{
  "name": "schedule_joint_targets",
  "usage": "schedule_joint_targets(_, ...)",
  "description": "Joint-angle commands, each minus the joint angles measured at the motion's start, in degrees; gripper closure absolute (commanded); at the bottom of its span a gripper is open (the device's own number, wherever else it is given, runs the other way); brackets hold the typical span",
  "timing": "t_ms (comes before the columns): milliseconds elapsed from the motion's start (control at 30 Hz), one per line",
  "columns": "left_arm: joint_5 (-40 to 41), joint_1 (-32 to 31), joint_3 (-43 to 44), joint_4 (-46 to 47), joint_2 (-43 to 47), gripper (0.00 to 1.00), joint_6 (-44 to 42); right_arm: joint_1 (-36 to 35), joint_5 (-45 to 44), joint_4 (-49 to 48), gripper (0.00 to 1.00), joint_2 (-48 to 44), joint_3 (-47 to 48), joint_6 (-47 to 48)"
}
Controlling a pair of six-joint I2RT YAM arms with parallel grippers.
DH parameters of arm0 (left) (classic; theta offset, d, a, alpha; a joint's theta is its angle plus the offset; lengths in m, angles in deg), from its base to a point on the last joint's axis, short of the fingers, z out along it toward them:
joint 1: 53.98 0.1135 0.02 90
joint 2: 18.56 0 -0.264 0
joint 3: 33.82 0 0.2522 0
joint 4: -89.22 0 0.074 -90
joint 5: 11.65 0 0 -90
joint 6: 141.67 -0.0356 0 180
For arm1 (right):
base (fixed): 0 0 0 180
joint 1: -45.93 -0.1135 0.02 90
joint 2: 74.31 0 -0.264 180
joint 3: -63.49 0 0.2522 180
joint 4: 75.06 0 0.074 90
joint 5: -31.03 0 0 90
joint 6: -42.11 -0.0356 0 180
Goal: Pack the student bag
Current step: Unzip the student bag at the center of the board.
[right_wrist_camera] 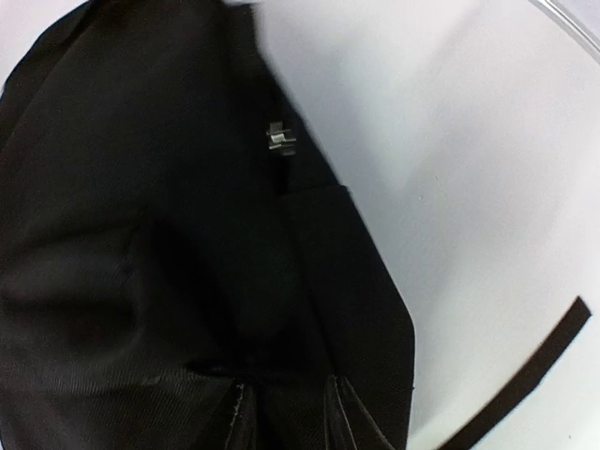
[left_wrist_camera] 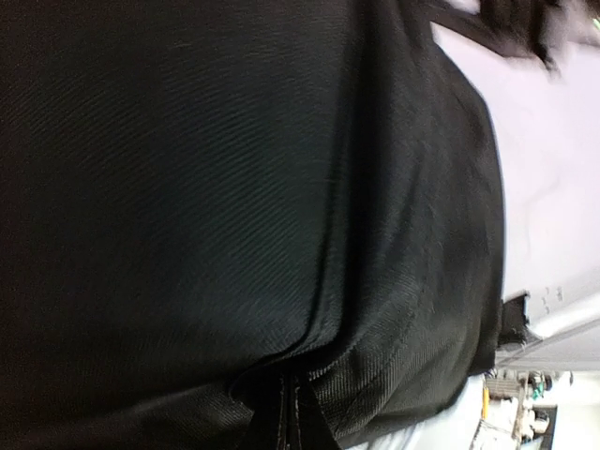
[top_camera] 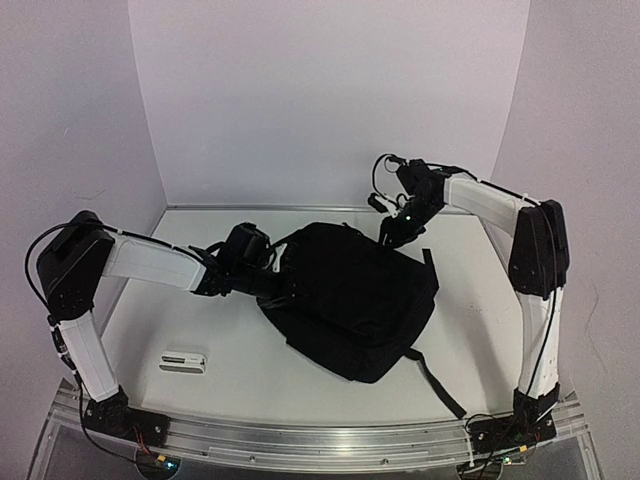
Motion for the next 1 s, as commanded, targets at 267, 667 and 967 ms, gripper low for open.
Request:
schedule_joint_targets(267, 19.7, -6.14, 1.26, -13.17, 11.28, 0.49, -0.84, -4.06, 3.14, 0.97, 0.6, 6.03, 12.68, -5.49)
schedule_joint_targets(667, 30.64, -9.48, 25.44, -33.53, -2.17, 0.26, -11.91, -3.18, 3.82, 0.67, 0.27, -14.41, -1.94, -9.06)
schedule_joint_targets(967, 33.01, -10.72, 36.88, -40.68, -11.02, 0.23, -15.64, -3.25, 11.74, -1.16, 0.4, -23.17, -22.29, -12.08)
